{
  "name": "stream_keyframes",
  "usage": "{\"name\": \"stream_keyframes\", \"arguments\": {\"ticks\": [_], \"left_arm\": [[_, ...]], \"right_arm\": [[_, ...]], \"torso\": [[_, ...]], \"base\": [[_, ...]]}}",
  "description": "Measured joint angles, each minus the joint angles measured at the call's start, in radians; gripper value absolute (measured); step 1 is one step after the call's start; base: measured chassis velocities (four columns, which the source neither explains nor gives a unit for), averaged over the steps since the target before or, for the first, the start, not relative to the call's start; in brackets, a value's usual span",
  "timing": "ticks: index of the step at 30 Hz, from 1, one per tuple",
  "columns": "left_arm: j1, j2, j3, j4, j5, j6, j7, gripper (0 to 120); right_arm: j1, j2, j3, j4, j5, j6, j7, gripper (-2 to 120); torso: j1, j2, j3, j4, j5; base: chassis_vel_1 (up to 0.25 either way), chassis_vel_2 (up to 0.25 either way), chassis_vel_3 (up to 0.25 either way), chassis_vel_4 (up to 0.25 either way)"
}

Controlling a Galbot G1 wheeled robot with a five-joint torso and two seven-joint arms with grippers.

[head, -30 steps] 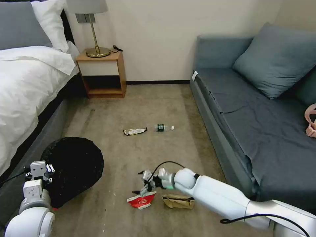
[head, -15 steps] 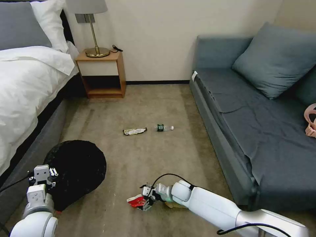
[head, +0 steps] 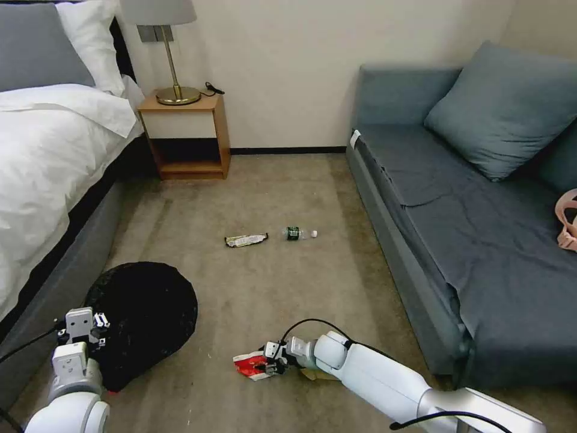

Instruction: Pick up the trash bin, then pick up the garbage on the floor and place it into the trash bin.

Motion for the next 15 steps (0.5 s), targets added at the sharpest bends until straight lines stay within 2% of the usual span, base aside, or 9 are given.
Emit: {"name": "stream_keyframes", "arguments": {"ticks": [1,4,5,6,9,15], "left_arm": [[0.000,0.000,0.000,0.000,0.000,0.000,0.000,4],[-0.001,-0.001,0.000,0.002,0.001,-0.001,0.000,4],[-0.001,-0.001,0.000,0.002,0.001,-0.001,0.000,4],[-0.001,-0.001,0.000,0.004,0.001,-0.002,0.000,4],[-0.003,-0.001,0.000,0.011,0.001,-0.004,0.000,4],[-0.005,-0.003,-0.003,0.027,0.002,-0.010,-0.001,4]], "right_arm": [[0.000,0.000,0.000,0.000,0.000,0.000,0.000,31],[-0.002,0.000,0.009,0.002,0.000,0.002,-0.005,17],[-0.002,0.000,0.009,0.002,0.000,0.002,-0.005,17],[-0.003,0.000,0.013,0.003,0.000,0.003,-0.007,10],[-0.004,0.003,0.023,0.000,0.000,0.007,-0.013,2],[-0.025,0.020,0.090,-0.013,-0.025,0.020,-0.021,0]], "torso": [[0.000,0.000,0.000,0.0000,0.0000],[0.000,0.000,0.000,0.0000,0.0000],[0.000,0.000,0.000,0.0000,0.0000],[0.000,0.000,0.000,0.0000,0.0000],[0.000,0.000,0.000,0.0000,0.0000],[0.000,0.000,0.000,0.0000,0.0001]], "base": [[0.000,0.000,0.000,0.000],[0.000,0.000,0.000,0.000],[0.000,0.000,0.000,0.000],[0.000,0.000,0.000,0.000],[0.000,0.000,0.000,0.000],[0.000,0.000,0.000,0.000]]}}
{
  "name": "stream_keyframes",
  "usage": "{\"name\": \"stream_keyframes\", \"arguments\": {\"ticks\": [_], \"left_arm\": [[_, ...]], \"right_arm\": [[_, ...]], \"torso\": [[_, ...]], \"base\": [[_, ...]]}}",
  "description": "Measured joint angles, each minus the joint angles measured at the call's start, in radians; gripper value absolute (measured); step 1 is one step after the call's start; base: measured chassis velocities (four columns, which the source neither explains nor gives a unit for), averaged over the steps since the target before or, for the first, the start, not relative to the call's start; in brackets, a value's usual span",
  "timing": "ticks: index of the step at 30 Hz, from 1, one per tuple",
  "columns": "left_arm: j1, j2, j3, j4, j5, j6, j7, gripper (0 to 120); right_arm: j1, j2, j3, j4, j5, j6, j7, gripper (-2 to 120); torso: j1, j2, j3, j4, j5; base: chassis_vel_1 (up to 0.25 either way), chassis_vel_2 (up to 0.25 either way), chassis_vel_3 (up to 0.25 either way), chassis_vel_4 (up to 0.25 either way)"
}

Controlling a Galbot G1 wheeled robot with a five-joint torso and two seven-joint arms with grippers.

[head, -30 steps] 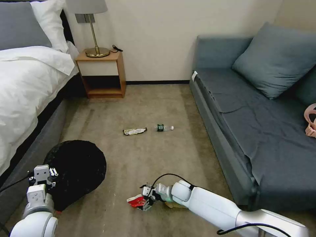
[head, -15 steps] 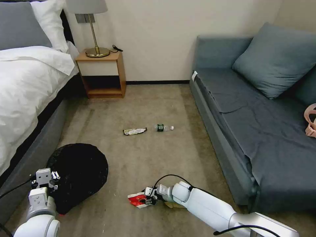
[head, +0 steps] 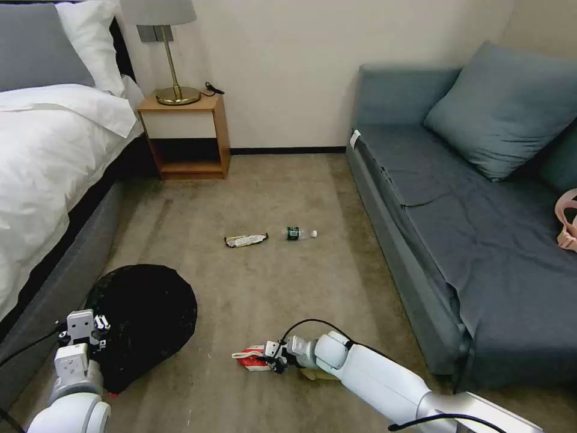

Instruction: Pick up the trash bin, then pick up the garbage on the floor and place it into the trash bin.

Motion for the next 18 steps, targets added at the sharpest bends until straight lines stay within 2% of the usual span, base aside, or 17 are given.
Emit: {"name": "stream_keyframes", "arguments": {"ticks": [10,12,16,18], "left_arm": [[-0.002,0.003,0.007,-0.006,0.006,-0.008,0.000,4],[-0.002,0.003,0.012,-0.010,0.011,-0.008,0.000,4],[-0.001,0.002,0.017,-0.016,0.016,-0.008,0.000,4],[-0.003,0.002,0.024,-0.021,0.026,-0.005,0.003,4]], "right_arm": [[0.031,0.031,0.252,0.074,0.026,-0.004,0.000,0],[0.053,0.046,0.313,0.135,0.070,-0.022,0.002,0],[0.075,0.063,0.341,0.203,0.155,-0.048,0.010,0],[0.090,0.081,0.343,0.259,0.261,-0.074,0.014,0]], "torso": [[0.000,0.000,0.000,-0.0001,-0.0002],[0.000,0.000,0.000,-0.0001,-0.0001],[0.000,0.000,0.000,0.0000,-0.0001],[0.000,0.000,0.000,0.0000,-0.0002]], "base": [[0.000,0.000,0.000,0.000],[0.000,0.000,0.000,0.000],[0.000,0.000,0.000,0.000],[0.000,0.000,0.000,0.000]]}}
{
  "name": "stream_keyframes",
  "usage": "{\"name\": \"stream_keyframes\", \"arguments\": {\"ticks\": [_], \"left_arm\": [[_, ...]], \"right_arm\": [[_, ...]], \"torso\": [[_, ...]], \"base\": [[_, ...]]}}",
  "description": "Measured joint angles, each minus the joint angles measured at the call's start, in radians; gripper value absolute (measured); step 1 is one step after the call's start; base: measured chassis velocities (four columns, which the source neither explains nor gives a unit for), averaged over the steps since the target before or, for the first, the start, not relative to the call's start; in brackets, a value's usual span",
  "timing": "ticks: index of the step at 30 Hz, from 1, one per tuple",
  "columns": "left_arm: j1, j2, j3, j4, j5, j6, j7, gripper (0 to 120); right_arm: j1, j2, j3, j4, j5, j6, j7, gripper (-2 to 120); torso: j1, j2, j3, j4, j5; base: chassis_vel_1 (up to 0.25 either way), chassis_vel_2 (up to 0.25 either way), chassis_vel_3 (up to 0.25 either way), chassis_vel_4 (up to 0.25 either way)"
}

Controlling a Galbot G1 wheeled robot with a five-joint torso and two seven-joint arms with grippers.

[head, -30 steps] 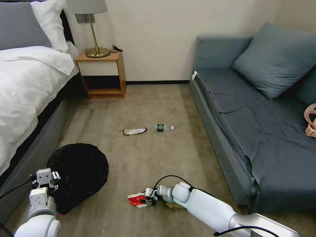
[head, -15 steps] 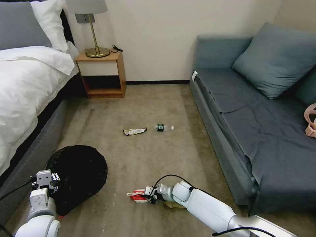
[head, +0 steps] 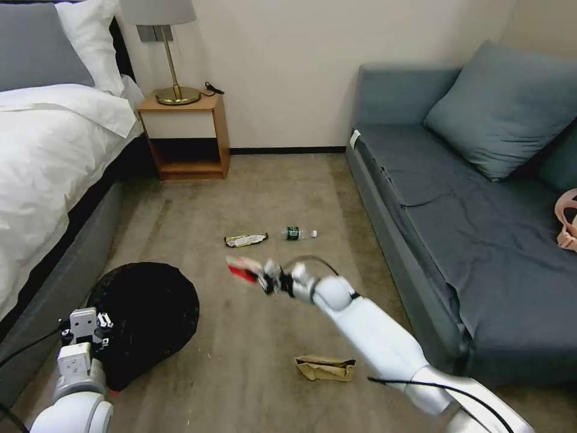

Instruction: Pick up the trash bin, then pick up the garbage on the floor and place it into the trash bin.

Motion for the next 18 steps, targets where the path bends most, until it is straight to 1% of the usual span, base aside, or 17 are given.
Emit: {"name": "stream_keyframes", "arguments": {"ticks": [2,3,6,11,13,15,18], "left_arm": [[-0.009,-0.001,0.012,-0.002,0.015,0.002,0.006,4],[-0.009,-0.001,0.012,-0.002,0.015,0.002,0.006,4],[-0.024,-0.004,0.031,-0.003,0.033,0.005,0.012,4],[-0.035,-0.012,0.043,-0.014,0.043,0.015,0.012,4],[-0.036,-0.022,0.051,-0.022,0.047,0.018,0.012,4],[-0.035,-0.029,0.055,-0.026,0.052,0.018,0.012,4],[-0.028,-0.057,0.065,-0.031,0.068,0.015,0.013,4]], "right_arm": [[0.012,0.022,-0.027,0.060,0.120,-0.021,0.003,0],[0.012,0.022,-0.027,0.060,0.120,-0.021,0.003,0],[0.021,0.051,-0.106,0.120,0.243,-0.042,0.020,0],[0.014,0.088,-0.155,0.133,0.289,-0.044,0.025,0],[-0.003,0.107,-0.178,0.132,0.302,-0.043,0.031,0],[-0.016,0.109,-0.194,0.130,0.307,-0.040,0.039,0],[-0.043,0.086,-0.256,0.123,0.287,-0.032,0.069,0]], "torso": [[0.000,0.000,0.000,0.0000,0.0000],[0.000,0.000,0.000,0.0000,0.0000],[0.000,0.000,0.000,0.0002,-0.0001],[0.000,0.000,0.000,0.0001,0.0000],[0.000,0.000,0.000,0.0002,0.0000],[0.000,0.000,0.000,0.0000,0.0000],[0.000,0.000,0.000,0.0001,0.0000]], "base": [[0.000,0.000,0.000,0.000],[0.000,0.000,0.000,0.000],[0.000,0.000,0.000,0.000],[0.000,0.000,0.000,0.000],[0.000,0.000,0.000,0.000],[0.000,0.000,0.000,0.000],[0.000,0.000,0.000,0.000]]}}
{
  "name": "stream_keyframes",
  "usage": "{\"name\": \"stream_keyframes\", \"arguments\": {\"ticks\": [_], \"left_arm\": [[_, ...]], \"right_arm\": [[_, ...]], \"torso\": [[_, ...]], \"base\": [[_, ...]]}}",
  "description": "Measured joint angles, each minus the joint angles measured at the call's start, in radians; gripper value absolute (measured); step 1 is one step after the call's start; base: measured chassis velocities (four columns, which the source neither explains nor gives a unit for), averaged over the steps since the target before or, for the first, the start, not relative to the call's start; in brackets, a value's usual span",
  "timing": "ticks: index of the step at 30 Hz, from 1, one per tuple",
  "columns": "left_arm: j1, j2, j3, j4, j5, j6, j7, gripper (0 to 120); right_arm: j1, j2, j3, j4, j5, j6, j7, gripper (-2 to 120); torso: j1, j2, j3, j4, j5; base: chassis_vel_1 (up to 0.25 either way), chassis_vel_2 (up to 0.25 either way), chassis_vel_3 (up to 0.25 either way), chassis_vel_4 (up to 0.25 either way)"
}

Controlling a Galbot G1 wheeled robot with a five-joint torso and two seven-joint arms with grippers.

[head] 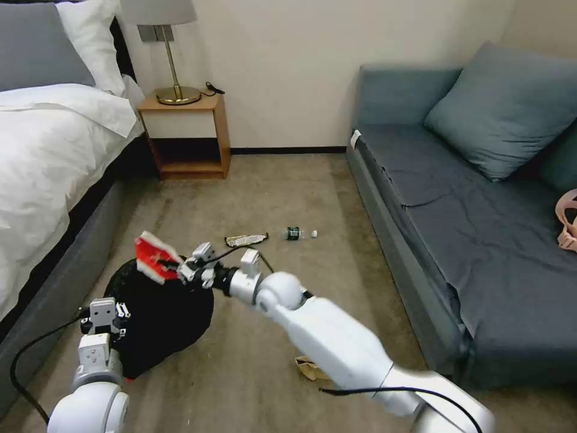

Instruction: Pick up the trash bin, then pick up the garbage on the floor and place it into the trash bin.

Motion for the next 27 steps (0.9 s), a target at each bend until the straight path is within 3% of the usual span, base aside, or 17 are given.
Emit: {"name": "stream_keyframes", "arguments": {"ticks": [6,18,21,22,27], "left_arm": [[0.012,-0.026,0.007,-0.014,0.008,-0.005,0.002,4],[0.015,-0.044,0.008,0.005,0.021,-0.022,0.007,4],[0.018,-0.043,0.003,0.007,0.021,-0.027,0.008,4],[0.018,-0.043,0.003,0.007,0.021,-0.027,0.008,4],[0.018,-0.027,-0.015,0.020,0.003,-0.032,0.006,4]], "right_arm": [[-0.025,-0.019,-0.019,-0.052,-0.057,0.019,0.027,7],[-0.052,-0.013,-0.024,-0.100,-0.153,0.048,0.041,50],[-0.038,-0.050,-0.030,-0.084,-0.158,0.049,0.056,64],[-0.038,-0.050,-0.030,-0.084,-0.158,0.049,0.056,64],[0.008,-0.152,-0.047,-0.009,-0.142,0.027,0.063,85]], "torso": [[0.000,0.000,0.000,-0.0003,0.0001],[0.000,0.000,0.000,0.0000,0.0003],[0.000,0.000,0.000,-0.0001,0.0003],[0.000,0.000,0.000,-0.0001,0.0003],[0.000,0.000,0.000,-0.0002,0.0005]], "base": [[0.000,0.000,0.000,0.000],[0.000,0.000,0.000,0.000],[0.000,0.000,0.000,0.000],[0.000,0.000,0.000,0.000],[0.000,0.000,0.000,0.000]]}}
